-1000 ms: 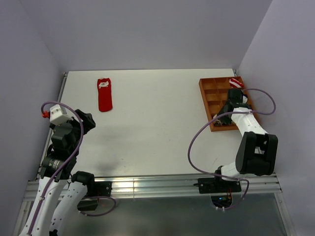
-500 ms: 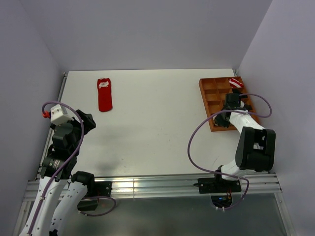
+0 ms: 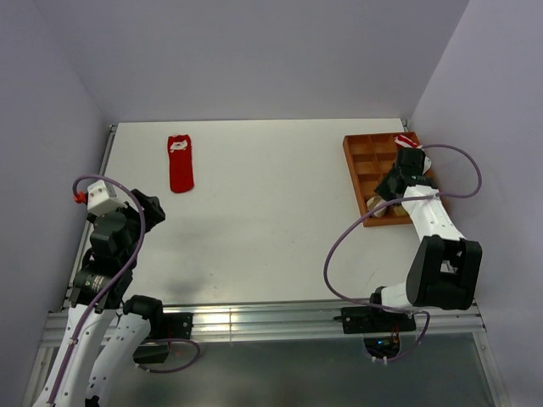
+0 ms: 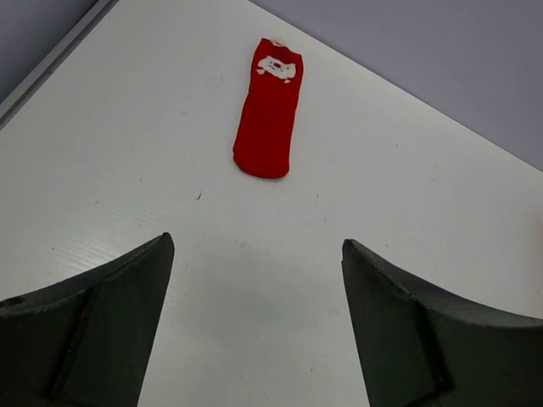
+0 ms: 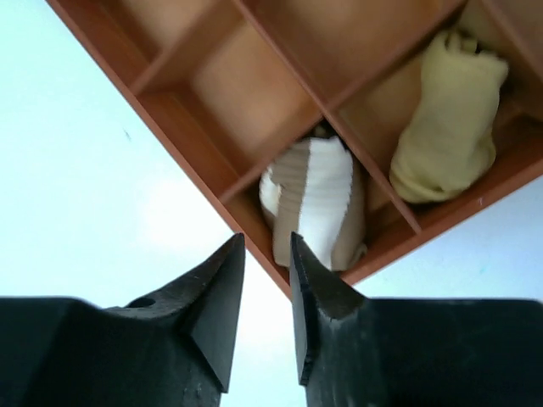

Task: Roll the socks
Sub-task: Place the sock in the storage box.

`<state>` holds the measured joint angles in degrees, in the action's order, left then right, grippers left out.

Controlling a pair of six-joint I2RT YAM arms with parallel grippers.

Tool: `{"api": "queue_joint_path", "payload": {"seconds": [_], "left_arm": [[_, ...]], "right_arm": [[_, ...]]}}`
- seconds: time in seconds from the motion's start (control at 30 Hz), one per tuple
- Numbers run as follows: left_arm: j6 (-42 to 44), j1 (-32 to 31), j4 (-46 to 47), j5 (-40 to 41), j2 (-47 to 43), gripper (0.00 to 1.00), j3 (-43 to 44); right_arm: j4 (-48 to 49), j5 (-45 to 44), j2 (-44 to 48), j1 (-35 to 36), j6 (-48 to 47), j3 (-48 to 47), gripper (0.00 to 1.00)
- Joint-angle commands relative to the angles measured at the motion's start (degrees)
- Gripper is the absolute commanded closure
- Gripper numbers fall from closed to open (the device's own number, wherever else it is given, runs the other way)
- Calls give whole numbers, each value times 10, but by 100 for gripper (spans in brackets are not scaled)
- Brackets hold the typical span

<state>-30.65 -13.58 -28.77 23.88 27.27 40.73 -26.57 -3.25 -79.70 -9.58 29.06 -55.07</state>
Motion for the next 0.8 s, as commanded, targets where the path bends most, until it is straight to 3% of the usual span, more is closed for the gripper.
{"api": "queue_joint_path", "payload": {"seconds": [0.0,0.2,0.5,0.77], "left_arm": [[11,-1,12,0,0,15,-2],[11,-1,12,2,1,15,-2],[13,-1,14,1,6,15,-2],[14,-1,16,-3,9,15,-4]], "right_arm": [[7,-33,-5,-6,1,-27,70],[46,-27,-80,-25,2,-25,77],[81,-9,-170,-43,6,-4,79],[57,17,-70,-42,-3,-15,76]]}}
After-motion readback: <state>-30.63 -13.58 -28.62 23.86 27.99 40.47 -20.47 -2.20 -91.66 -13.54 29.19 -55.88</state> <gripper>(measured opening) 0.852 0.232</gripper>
